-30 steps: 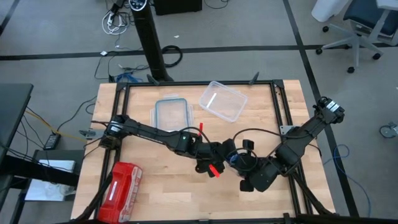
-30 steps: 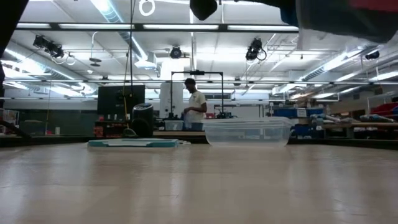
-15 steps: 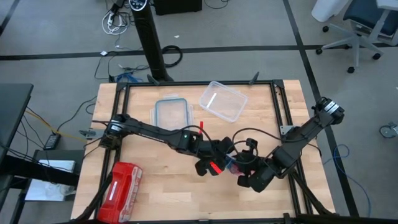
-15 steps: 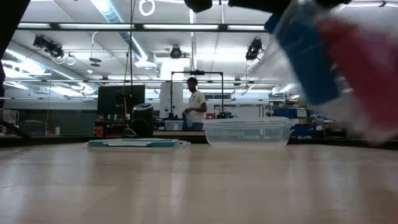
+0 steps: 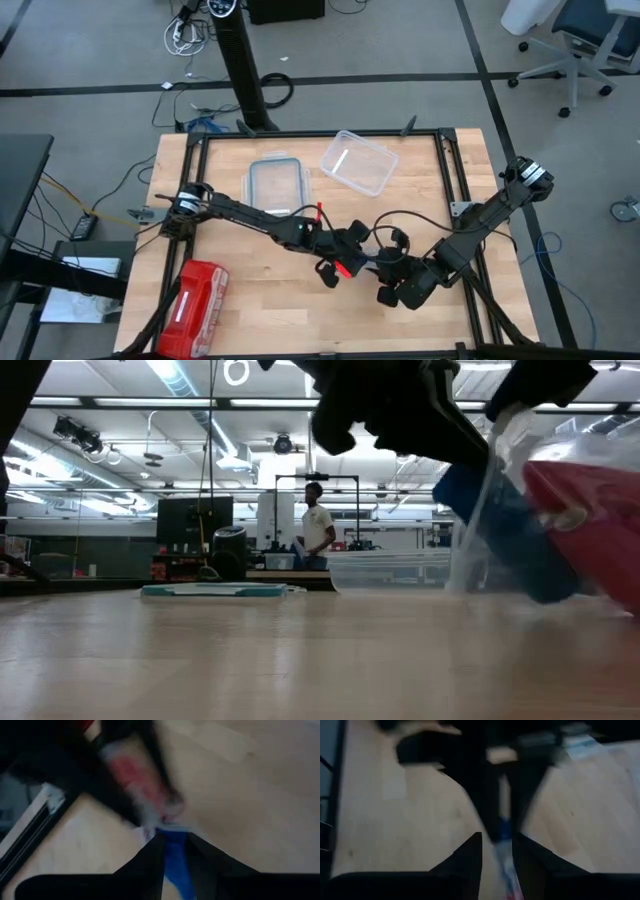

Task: Roll bandage
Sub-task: Put the blue bandage into the transparent zip bag

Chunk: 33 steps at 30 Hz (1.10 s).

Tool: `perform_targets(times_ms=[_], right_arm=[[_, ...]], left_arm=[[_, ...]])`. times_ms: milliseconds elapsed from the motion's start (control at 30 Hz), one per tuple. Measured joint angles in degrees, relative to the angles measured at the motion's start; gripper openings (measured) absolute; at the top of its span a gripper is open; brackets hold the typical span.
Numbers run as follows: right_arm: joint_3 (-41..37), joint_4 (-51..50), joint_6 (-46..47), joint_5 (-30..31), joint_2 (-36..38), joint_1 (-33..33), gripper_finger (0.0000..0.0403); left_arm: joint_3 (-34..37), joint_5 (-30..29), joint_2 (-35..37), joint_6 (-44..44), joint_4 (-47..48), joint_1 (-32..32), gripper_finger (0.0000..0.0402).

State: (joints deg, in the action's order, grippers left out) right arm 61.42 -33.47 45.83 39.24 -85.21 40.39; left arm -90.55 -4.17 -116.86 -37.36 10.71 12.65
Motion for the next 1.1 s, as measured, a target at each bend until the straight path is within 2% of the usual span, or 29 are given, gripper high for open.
perform_targets(times_ms=[100, 400, 567, 733, 833, 967, 1100], right_arm=[[-0.3, 0.9, -1.0, 0.0, 0.0, -0.4, 0.0104], [-0.3, 0.3, -0.9, 0.0, 0.0, -1.1, 0.0102], [-0.2, -1.5, 1.9, -0.3, 0.1, -1.1, 0.0101], [0.8, -6.9, 8.2, -2.2, 0.3, 0.7, 0.0101], [0.8, -10.9, 14.4, -3.8, 0.2, 2.0, 0.0101], [0.4, -12.7, 22.2, -5.1, 0.2, 4.3, 0.0101], [0.4, -13.7, 27.9, -3.9, -0.6, 6.9, 0.0099]], left_arm=[[0.0, -0.7, 0.0, 2.7, -2.4, -0.2, 0.0082], [-0.1, -2.4, 0.0, 3.3, -2.1, -0.4, 0.0082], [-0.1, -3.2, 0.1, 3.3, -1.1, -1.0, 0.0082], [-0.1, -2.3, 2.5, 3.1, 4.6, -1.4, 0.0082], [-0.1, 1.9, 3.1, 6.0, 7.8, -2.1, 0.0082], [-0.1, 12.5, 3.1, 12.3, 7.9, -2.8, 0.0082], [3.6, 17.9, 3.1, 16.7, -0.6, -1.8, 0.0082]])
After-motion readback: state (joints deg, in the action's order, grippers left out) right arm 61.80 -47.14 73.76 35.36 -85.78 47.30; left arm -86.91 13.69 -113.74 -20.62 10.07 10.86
